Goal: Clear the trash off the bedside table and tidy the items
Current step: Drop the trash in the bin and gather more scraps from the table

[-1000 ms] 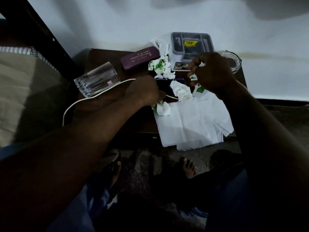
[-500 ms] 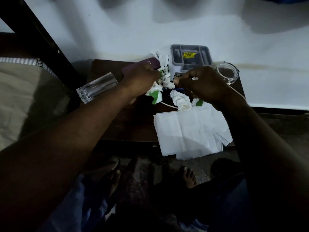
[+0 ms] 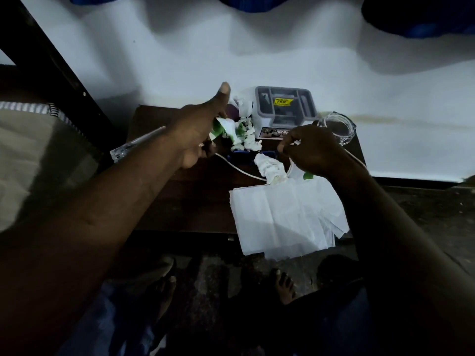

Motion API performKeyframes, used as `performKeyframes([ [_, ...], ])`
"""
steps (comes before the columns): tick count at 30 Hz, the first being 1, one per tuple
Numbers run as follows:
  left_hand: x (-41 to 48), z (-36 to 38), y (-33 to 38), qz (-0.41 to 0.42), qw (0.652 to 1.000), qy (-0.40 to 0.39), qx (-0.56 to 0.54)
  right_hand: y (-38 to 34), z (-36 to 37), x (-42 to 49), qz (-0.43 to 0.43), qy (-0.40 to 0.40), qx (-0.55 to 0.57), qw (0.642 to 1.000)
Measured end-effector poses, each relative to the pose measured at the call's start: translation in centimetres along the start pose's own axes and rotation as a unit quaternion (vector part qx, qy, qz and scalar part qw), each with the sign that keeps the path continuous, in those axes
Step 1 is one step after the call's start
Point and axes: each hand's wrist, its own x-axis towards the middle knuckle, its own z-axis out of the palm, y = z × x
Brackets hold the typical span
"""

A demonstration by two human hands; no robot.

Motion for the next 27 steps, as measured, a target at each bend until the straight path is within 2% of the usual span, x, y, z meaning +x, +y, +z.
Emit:
performKeyframes([
  [4, -0.1, -0.2, 0.0, -0.008, 0.996, -0.091, 0.000, 0.5, 0.4, 0.2, 0.006, 0.005, -0.019, 1.000],
  [11, -0.3, -0.4, -0.2, 0.025, 0.995, -0.099, 0.004, -0.2, 1.1, 0.4, 0.024, -0.023, -0.029, 0.999],
  [16, -0.5, -0.9, -0.3, 0.023, 0.993, -0.100, -0.058, -1.3, 1.5, 0.3, 0.018, -0.053, -0.100, 0.993],
  [22, -0.3, -0.7, -0.5, 0.078, 0.991, -0.024, 0.106, -2.0, 3.1, -0.1, 0.025, -0.066, -0.137, 0.988],
  [27, -0.7, -0.8, -0.3, 0.074, 0.988, -0.037, 0.132, -2.0, 3.4, 0.0, 0.038, -0.059, -0.159, 0.985],
])
